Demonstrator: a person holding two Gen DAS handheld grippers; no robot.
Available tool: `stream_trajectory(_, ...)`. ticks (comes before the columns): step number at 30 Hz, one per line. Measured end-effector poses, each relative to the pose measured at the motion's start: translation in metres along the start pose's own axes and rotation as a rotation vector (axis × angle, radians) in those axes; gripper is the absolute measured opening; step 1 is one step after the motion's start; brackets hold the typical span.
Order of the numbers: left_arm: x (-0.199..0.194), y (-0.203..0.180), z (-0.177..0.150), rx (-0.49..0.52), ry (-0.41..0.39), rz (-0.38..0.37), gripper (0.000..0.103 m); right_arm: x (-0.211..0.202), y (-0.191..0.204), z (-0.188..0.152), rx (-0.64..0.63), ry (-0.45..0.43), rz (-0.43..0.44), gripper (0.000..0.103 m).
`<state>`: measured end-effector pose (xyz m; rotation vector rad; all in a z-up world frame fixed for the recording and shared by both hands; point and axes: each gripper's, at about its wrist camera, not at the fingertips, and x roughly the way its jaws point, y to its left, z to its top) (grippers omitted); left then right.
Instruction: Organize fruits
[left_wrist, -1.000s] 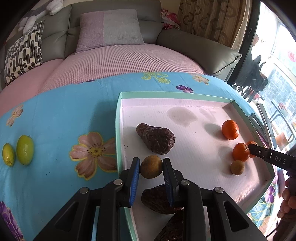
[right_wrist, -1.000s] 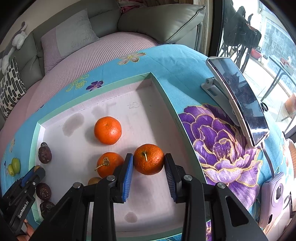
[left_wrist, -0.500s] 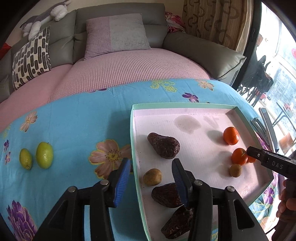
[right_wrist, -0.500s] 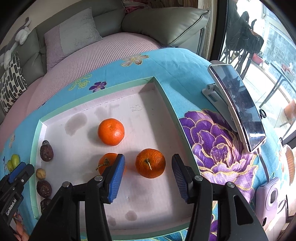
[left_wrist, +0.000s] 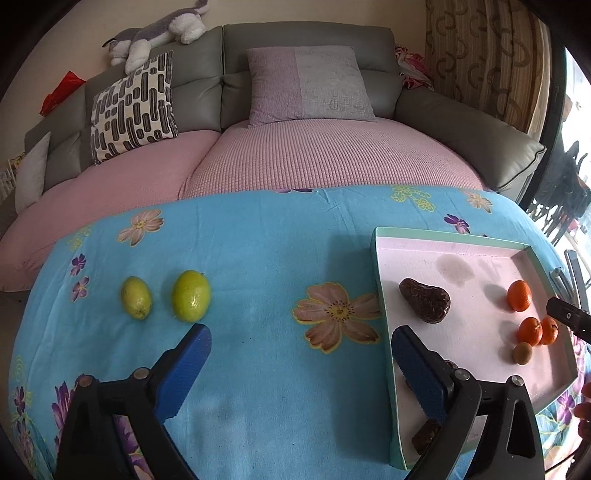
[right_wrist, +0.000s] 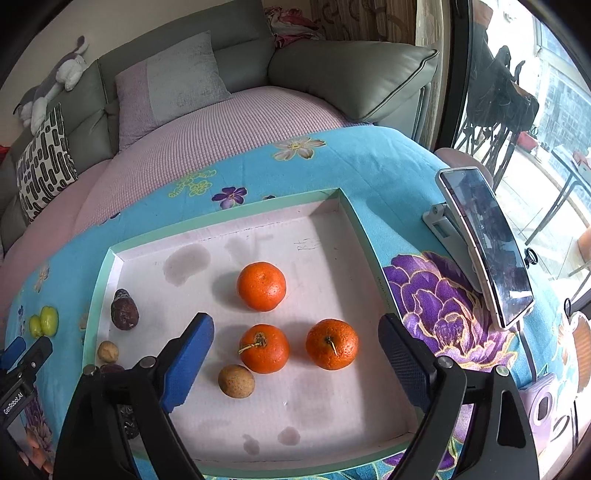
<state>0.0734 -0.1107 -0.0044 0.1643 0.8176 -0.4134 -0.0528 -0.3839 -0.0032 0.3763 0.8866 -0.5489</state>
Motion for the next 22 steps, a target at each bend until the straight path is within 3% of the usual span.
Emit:
stream_trajectory(16,-0.013,0.048,-0.006,-0.003,0.000,0.054,0.103,-0.021,0.057,-0.006,-0.084,-0.099,0.044,0.091)
stream_trajectory(22,-0.019,0.078,-0.006,-0.026,0.008,0.114,0.103,-0.034,0.088,-0.008,-0.160,-0.129,0.076,0.091)
